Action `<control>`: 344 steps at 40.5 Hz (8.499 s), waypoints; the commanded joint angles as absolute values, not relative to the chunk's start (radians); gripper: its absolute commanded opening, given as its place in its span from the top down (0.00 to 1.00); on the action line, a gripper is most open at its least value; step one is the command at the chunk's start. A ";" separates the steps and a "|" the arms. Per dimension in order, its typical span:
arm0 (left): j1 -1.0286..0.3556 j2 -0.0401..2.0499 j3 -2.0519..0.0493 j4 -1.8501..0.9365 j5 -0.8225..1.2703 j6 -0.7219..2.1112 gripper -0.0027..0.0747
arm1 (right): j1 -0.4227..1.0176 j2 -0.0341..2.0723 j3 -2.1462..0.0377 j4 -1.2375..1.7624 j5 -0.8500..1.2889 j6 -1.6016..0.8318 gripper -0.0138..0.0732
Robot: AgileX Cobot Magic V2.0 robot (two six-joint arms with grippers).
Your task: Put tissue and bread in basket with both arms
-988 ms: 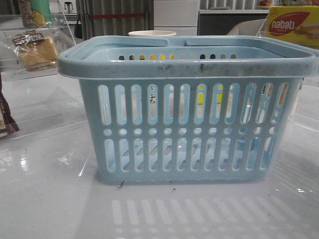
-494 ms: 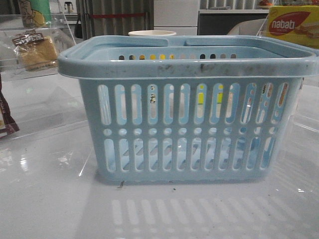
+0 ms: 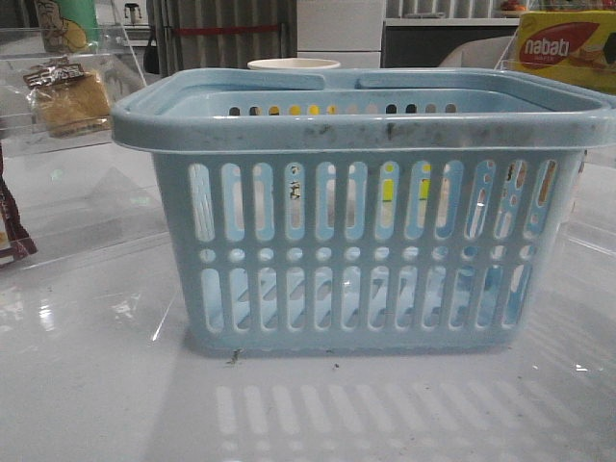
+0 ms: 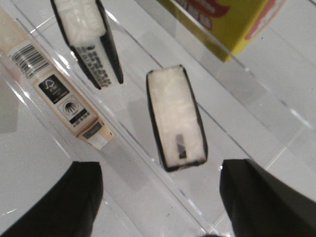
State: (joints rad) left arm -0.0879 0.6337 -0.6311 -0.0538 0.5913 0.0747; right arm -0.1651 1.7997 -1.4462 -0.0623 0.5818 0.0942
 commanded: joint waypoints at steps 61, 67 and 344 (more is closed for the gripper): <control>-0.089 0.641 -0.664 -0.066 0.508 0.065 0.85 | 0.005 1.466 -1.565 -0.107 0.602 0.090 0.64; -0.089 0.641 -0.664 -0.066 0.508 0.065 0.85 | 0.038 1.442 -1.565 -0.106 0.645 0.090 0.64; -0.359 1.269 -1.418 -0.134 0.614 0.169 0.85 | 0.411 0.423 -0.769 -0.013 0.894 0.076 0.19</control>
State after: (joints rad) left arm -0.2943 1.3394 -1.4169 -0.1258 0.6588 0.1563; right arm 0.4105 0.4137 -0.7439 -0.0082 0.9748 0.0863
